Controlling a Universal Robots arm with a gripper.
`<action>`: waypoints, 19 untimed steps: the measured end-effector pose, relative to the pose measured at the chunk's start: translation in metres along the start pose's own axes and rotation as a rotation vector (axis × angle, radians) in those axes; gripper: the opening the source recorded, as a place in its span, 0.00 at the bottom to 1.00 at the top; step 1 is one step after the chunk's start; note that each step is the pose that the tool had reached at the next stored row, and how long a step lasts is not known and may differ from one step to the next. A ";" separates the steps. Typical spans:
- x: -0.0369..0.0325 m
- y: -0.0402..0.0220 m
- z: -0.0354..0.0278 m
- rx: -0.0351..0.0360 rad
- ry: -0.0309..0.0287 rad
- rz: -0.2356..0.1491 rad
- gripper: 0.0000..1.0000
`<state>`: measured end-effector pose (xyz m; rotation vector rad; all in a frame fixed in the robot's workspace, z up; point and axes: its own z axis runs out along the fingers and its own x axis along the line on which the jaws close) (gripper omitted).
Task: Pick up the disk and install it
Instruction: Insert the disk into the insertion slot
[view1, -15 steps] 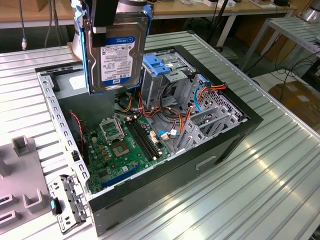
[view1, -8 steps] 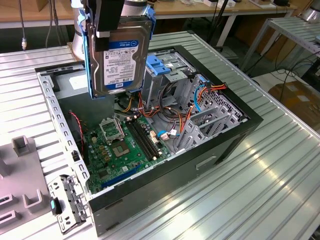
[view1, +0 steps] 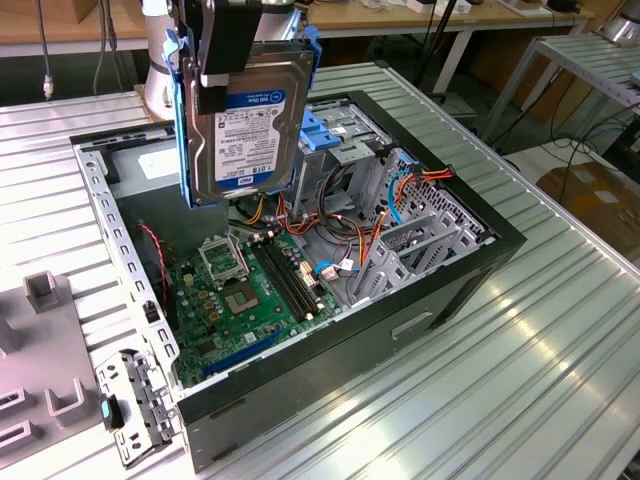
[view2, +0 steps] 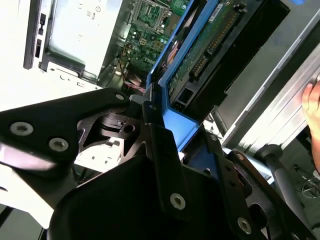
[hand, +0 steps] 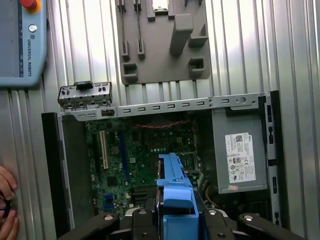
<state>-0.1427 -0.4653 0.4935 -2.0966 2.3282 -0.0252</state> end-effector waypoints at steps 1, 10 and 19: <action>0.0019 -0.0002 0.0000 0.0000 0.0001 0.000 0.37; 0.0107 -0.0364 0.0007 -0.0056 0.0007 0.000 0.37; 0.0073 -0.0710 0.0014 -0.0086 0.0076 0.000 0.37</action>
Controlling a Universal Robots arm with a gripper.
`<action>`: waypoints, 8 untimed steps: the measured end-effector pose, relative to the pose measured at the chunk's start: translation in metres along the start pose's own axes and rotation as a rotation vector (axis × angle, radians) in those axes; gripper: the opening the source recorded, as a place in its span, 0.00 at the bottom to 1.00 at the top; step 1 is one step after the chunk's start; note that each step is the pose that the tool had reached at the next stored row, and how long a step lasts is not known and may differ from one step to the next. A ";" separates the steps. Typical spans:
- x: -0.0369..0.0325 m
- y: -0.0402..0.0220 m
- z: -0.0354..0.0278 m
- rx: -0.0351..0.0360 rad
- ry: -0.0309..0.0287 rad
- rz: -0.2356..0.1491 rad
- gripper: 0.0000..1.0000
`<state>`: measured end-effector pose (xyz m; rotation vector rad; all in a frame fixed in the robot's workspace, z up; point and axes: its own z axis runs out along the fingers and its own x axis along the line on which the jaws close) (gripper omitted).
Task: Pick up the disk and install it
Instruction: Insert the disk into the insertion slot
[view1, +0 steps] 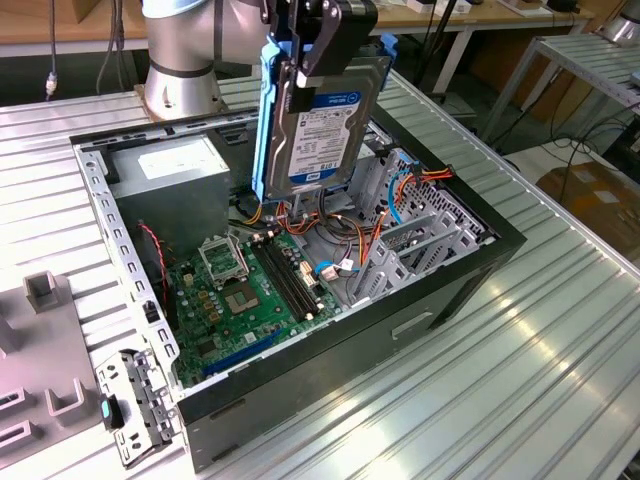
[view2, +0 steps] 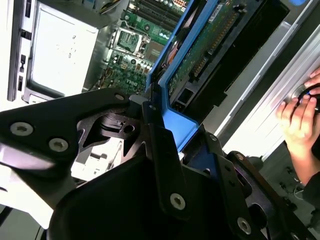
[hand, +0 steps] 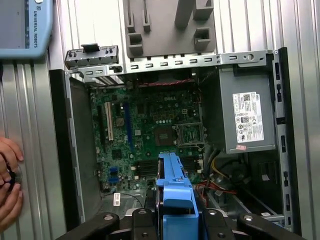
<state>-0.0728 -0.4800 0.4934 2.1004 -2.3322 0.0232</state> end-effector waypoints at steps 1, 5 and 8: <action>-0.0002 -0.0015 0.0000 0.0001 0.0016 0.000 0.37; -0.0003 -0.0025 0.0000 0.0002 0.0023 0.000 0.37; -0.0003 -0.0027 0.0000 0.0002 0.0023 0.000 0.37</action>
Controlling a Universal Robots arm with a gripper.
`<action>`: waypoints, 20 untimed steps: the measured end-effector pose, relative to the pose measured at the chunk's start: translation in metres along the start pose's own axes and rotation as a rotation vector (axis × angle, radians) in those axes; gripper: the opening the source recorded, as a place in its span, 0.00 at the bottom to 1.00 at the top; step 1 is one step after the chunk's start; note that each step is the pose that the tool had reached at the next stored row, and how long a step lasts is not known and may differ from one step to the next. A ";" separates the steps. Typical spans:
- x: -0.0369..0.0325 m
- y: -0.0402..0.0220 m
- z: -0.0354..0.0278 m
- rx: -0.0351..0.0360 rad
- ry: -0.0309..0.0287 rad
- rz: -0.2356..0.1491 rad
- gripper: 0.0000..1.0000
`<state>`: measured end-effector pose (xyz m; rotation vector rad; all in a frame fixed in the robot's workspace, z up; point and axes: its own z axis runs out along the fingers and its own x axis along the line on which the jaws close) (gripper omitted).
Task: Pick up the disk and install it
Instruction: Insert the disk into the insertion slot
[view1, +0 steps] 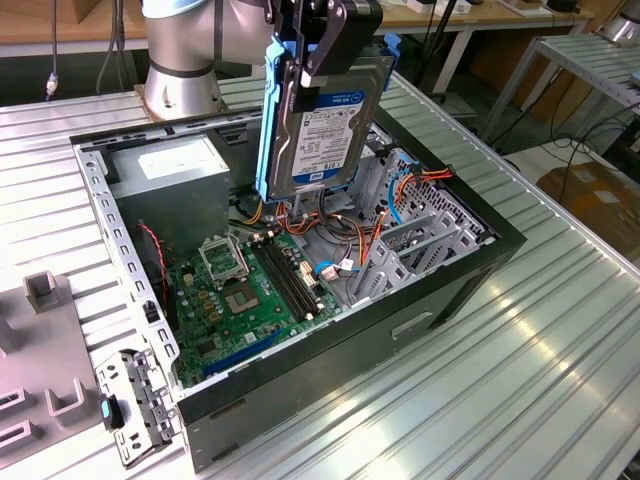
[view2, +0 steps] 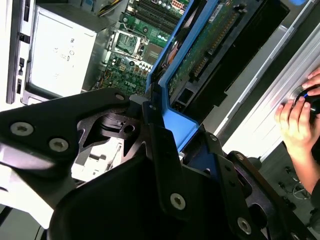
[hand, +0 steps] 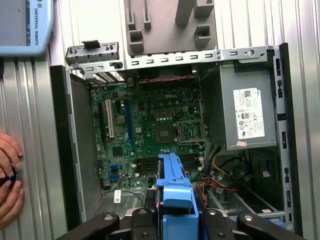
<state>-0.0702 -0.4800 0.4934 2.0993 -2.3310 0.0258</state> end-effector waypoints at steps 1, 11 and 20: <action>0.0000 0.0000 0.0000 0.0000 0.0001 0.000 0.37; 0.0000 -0.0002 0.0000 0.0000 0.0000 0.000 0.37; 0.0074 -0.0010 0.0001 0.0000 0.0001 0.000 0.37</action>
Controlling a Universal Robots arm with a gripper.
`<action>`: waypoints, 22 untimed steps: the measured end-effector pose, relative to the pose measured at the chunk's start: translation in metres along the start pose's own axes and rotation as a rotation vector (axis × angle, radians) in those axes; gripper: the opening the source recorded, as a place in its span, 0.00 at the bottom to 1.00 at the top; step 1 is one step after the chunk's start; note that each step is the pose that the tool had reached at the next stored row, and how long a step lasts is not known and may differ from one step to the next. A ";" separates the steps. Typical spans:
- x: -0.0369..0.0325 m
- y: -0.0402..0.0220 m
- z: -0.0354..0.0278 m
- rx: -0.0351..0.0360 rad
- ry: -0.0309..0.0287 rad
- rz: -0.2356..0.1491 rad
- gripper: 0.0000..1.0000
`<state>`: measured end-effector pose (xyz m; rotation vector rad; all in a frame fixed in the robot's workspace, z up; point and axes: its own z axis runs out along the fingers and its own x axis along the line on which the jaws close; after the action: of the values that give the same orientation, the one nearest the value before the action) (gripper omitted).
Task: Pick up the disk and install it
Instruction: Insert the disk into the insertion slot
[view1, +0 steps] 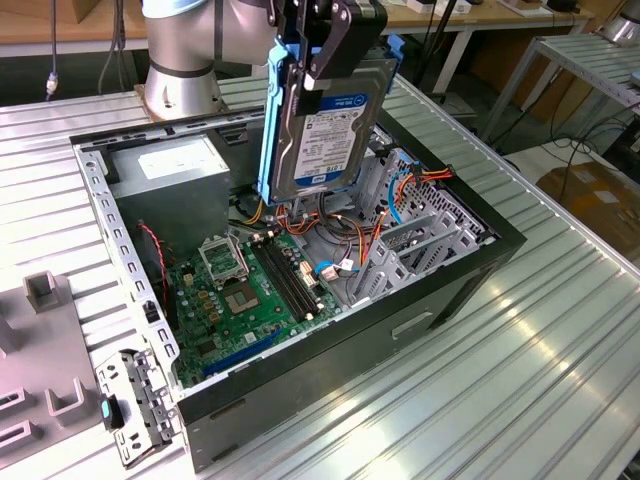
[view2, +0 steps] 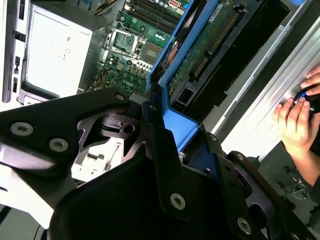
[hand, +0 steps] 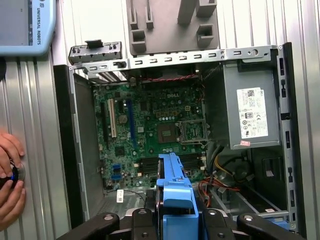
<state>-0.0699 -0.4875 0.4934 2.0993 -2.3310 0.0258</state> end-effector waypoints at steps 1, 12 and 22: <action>0.0022 -0.0002 0.0001 0.0000 -0.0001 0.000 0.37; 0.0095 -0.0272 0.0011 -0.0004 0.0002 -0.020 0.37; 0.0370 -0.0417 0.0041 -0.0019 -0.0002 -0.063 0.37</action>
<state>-0.0322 -0.5288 0.4902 2.1706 -2.2624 0.0232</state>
